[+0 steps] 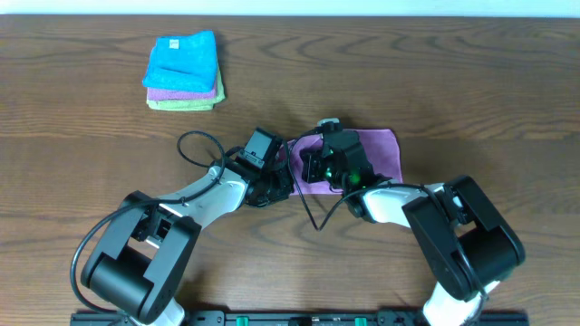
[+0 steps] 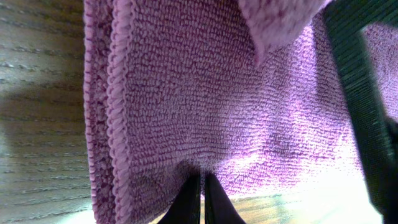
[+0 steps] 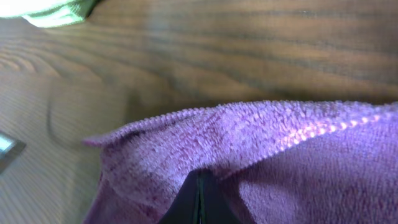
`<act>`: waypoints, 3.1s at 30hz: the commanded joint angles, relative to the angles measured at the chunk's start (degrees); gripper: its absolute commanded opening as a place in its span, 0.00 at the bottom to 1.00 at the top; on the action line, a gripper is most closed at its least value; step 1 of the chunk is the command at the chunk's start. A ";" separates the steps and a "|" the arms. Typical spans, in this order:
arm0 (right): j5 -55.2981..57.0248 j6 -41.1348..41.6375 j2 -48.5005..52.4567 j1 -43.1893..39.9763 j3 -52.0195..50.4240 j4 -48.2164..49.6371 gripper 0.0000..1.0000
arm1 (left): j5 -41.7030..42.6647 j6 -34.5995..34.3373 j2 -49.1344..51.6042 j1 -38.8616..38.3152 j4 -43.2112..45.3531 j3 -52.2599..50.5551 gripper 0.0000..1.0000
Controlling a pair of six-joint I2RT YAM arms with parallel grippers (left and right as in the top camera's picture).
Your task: Fold the cloth
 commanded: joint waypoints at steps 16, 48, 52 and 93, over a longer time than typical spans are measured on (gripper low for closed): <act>14.45 -0.02 0.57 -0.57 3.80 11.78 0.01 | 1.40 0.00 2.10 -0.35 -0.83 -0.42 0.06; 5.14 -2.19 -11.65 -12.24 4.68 -51.04 0.02 | 2.86 -0.42 -0.20 -0.31 1.64 1.57 0.06; 5.73 -1.16 -10.08 -12.13 4.68 -50.21 0.01 | 2.89 -0.52 -0.20 -0.31 2.47 1.57 0.06; 12.70 -0.92 -9.70 -2.84 2.93 -55.65 0.01 | -9.53 -19.50 1.97 3.72 16.52 5.22 0.74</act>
